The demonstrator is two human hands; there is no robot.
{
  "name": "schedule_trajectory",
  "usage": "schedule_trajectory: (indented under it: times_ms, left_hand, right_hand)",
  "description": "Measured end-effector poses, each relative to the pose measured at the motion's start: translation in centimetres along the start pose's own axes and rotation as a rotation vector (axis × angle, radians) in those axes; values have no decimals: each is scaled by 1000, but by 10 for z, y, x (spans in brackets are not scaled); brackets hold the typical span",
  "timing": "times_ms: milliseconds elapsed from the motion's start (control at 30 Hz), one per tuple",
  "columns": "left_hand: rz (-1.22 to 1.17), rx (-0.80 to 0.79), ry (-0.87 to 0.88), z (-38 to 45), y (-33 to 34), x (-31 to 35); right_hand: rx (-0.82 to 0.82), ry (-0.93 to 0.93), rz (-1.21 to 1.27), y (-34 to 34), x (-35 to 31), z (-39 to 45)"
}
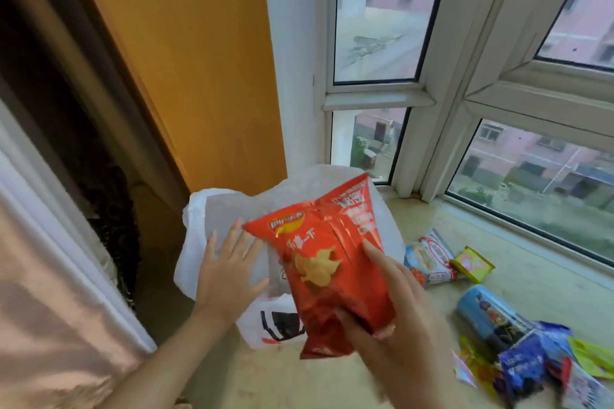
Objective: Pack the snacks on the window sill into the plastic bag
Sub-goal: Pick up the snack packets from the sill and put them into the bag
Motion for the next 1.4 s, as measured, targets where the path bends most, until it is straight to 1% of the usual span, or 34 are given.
schedule_trajectory:
  times_ms: [33, 67, 133, 200, 300, 333, 400, 500, 567, 667, 800, 867, 1000, 1067, 1133, 1233, 1400]
  left_hand:
    - [-12, -3, 0, 0, 2, -4]
    - [11, -4, 10, 1, 3, -6]
    - [20, -45, 14, 0, 12, -12]
    - [17, -79, 8, -3, 22, -16]
    - [-11, -118, 0, -8, 33, -16]
    - [6, -108, 11, -9, 37, -13]
    - [28, -95, 46, -11, 43, -7]
    - [-8, -85, 71, -12, 52, 3]
    - [-34, -83, 64, -12, 54, 8]
    - [-53, -55, 96, -11, 59, 20]
    - [-54, -69, 124, -10, 66, 31]
    - [-43, -81, 126, -10, 69, 33]
    - [-45, -95, 139, -11, 77, 36]
    - [-41, -106, 148, -12, 82, 38]
    - [-43, -109, 147, -13, 86, 39]
    - [-51, -89, 144, -15, 86, 46]
    - [-109, -15, 193, -16, 72, 73]
  right_hand:
    - [16, 4, 53, 16, -13, 19]
    - [-20, 29, 56, 40, -8, 32]
    - [-48, 95, 32, 81, 18, 50]
    - [-77, 188, 90, 114, 47, 53]
    - [-150, 278, 152, 154, 78, 52]
    - [-197, 287, 126, 166, 91, 48]
    - [-296, 241, -12, 180, 110, 39]
    - [-392, 159, -256, 182, 136, 28]
    - [-381, 148, -389, 171, 156, 24]
    - [-323, 176, -520, 152, 182, 21]
    - [-338, 199, -545, 163, 193, 9]
    - [-390, 197, -545, 183, 195, 0]
    - [-513, 241, -700, 220, 212, -23]
    - [-578, 246, -735, 231, 223, -38]
    - [-609, 231, -746, 233, 230, -49]
    - [-592, 192, -734, 223, 226, -51]
    - [-436, 118, -628, 183, 179, -37]
Point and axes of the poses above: each hand's wrist, its own z-axis towards the middle knuckle, its own y-axis out of the palm, x = y × z, the point moved 9 cm from there along z, towards the middle knuckle, and after that the axes turned 13 degrees about z, right-handed, at the moved point
